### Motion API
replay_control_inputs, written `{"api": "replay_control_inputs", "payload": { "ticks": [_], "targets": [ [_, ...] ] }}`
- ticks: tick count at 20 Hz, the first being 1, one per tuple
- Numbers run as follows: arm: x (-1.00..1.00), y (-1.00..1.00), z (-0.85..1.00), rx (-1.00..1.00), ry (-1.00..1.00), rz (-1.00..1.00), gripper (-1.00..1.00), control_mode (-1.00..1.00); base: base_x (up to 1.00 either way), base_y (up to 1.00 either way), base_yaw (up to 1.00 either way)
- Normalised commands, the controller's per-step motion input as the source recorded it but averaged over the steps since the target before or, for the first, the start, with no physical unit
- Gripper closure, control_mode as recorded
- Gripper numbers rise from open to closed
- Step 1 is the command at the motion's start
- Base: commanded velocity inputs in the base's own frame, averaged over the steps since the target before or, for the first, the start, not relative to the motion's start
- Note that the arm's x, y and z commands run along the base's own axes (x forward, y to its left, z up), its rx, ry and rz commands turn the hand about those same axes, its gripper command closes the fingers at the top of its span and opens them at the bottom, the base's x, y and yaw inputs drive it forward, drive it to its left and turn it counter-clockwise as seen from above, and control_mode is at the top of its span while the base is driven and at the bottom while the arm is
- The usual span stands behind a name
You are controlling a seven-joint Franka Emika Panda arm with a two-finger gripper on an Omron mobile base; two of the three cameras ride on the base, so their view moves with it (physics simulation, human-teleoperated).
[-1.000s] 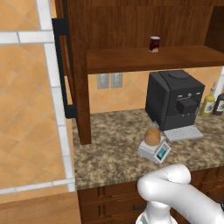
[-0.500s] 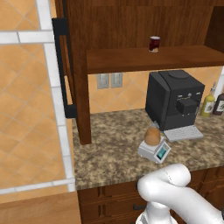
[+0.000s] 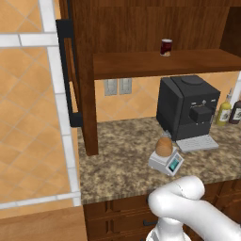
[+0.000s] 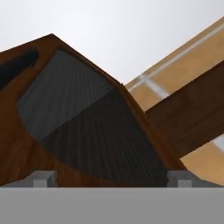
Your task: Pick the honey bottle and place it on the digital scale for weighing, and close the cabinet.
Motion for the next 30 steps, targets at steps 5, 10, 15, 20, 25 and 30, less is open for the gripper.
{"api": "replay_control_inputs", "payload": {
  "ticks": [5,10,15,20,25,30],
  "targets": [
    [0.22,0.77,0.61,-0.37,0.53,0.00,-1.00,-1.00,0.00,0.00,0.00],
    [0.67,0.98,0.63,-0.34,0.37,0.00,-1.00,-1.00,0.00,0.00,0.00],
    [0.80,1.00,0.19,-0.24,0.04,-0.01,-1.00,-1.00,0.00,0.00,0.00],
    [0.91,1.00,-0.07,-0.06,0.00,-0.01,-1.00,-1.00,0.00,0.00,0.00],
    [0.76,1.00,0.00,-0.01,0.03,-0.03,-1.00,-1.00,0.00,0.00,0.00],
    [0.89,0.77,0.00,0.00,0.08,0.00,-1.00,-1.00,0.00,0.00,0.00]
  ]
}}
